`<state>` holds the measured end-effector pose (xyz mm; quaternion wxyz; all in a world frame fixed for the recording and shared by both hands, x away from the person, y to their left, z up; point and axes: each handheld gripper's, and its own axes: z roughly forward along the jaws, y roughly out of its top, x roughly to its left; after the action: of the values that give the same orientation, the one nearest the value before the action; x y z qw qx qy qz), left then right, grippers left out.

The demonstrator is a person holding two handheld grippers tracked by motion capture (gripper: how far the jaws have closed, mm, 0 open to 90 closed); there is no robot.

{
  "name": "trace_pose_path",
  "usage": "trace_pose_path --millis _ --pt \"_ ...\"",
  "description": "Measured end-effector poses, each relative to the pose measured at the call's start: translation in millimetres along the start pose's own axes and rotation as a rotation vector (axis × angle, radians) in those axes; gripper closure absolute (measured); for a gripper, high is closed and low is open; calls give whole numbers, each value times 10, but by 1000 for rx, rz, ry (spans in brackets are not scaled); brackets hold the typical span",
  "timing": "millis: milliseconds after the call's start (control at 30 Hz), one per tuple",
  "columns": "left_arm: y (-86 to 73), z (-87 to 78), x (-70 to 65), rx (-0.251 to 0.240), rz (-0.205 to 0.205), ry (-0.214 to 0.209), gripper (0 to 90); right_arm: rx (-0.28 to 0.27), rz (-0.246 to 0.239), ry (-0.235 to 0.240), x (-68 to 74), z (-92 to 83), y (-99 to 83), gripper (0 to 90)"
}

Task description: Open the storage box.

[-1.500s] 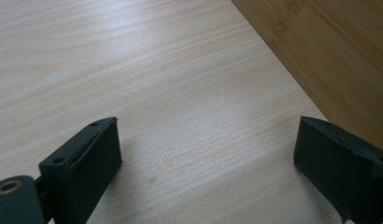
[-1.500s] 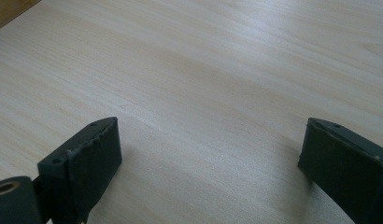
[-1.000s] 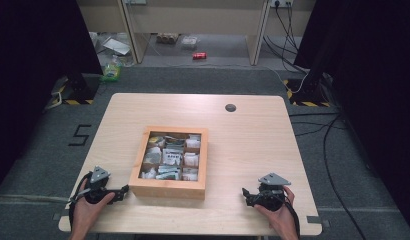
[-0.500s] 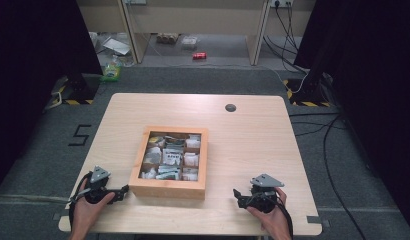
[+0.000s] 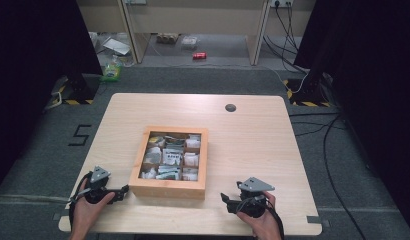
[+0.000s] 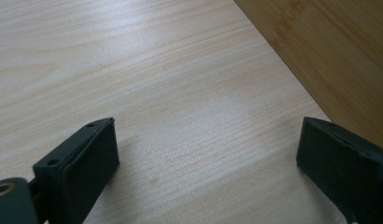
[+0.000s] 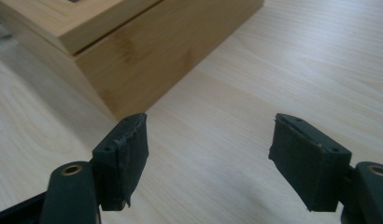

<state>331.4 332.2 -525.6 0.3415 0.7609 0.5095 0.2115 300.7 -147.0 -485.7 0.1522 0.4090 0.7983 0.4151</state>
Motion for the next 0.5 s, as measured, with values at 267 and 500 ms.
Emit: trace_pose_path --millis 267,500 --pt "0 0 0 0 0 0 51 -21 -37 63 199 56 64 380" --pt "0 0 0 0 0 0 51 -35 -75 87 312 99 106 456"
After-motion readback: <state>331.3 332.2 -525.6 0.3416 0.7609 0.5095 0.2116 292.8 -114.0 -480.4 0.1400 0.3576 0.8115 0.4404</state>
